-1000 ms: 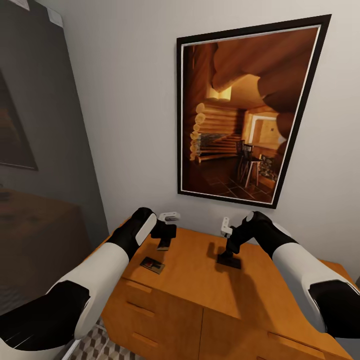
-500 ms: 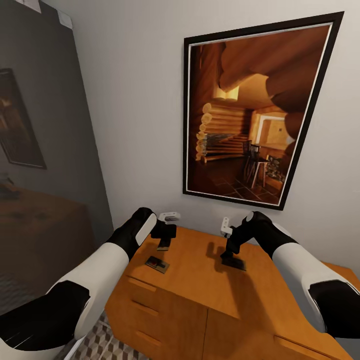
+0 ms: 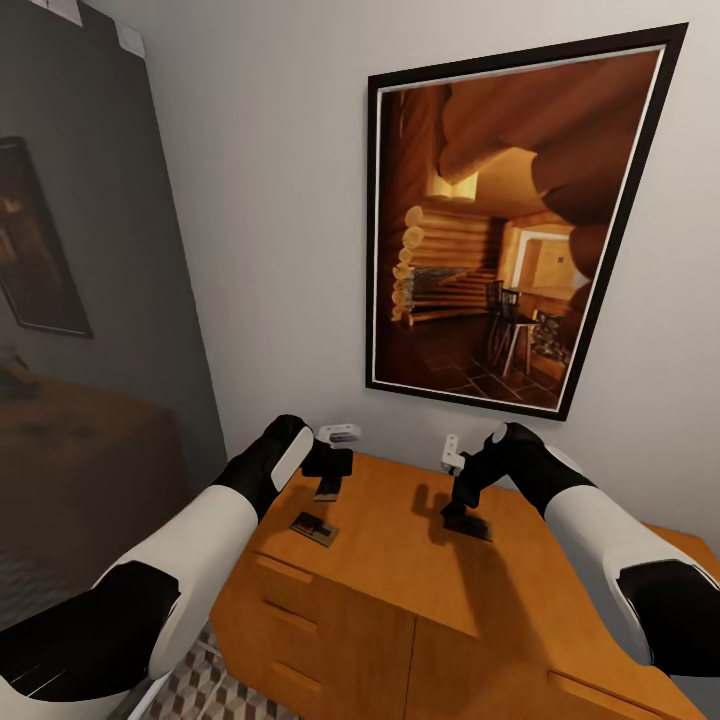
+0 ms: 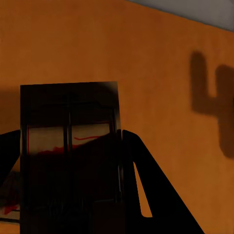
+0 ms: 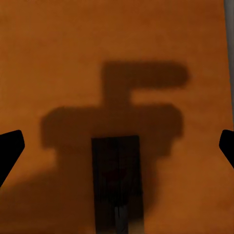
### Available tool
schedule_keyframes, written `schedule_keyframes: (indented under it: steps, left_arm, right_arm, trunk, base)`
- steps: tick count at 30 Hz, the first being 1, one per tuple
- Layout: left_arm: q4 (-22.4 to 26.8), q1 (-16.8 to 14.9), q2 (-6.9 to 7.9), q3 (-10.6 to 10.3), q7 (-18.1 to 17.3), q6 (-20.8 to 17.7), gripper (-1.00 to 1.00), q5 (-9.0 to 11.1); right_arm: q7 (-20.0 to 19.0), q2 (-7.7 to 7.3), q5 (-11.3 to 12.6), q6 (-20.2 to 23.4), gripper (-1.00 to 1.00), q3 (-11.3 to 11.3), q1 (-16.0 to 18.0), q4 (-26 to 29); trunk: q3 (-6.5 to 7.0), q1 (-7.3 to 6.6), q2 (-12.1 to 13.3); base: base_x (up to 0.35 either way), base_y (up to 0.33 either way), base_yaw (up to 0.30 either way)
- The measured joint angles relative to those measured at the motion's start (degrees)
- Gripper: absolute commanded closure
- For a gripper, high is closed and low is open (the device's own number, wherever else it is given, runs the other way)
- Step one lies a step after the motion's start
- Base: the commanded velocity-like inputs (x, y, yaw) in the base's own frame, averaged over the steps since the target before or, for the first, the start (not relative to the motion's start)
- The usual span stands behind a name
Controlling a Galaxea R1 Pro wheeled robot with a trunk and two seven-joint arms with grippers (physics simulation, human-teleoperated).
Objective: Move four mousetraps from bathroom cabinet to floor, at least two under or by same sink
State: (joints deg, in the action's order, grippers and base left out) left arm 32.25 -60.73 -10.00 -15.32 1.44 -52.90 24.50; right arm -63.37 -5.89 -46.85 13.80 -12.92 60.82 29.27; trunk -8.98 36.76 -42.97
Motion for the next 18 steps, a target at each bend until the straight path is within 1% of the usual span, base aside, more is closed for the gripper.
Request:
schedule_keyframes:
  steps: [18]
  left_arm:
    - [0.0, 0.0, 0.0, 0.0, 0.2, 0.1, 1.0, -0.1]
  right_arm:
    - [0.0, 0.0, 0.0, 0.0, -1.0, 0.0, 0.0, 0.0]
  trunk:
    - [0.0, 0.0, 0.0]
  base:
    - [0.0, 0.0, 0.0]
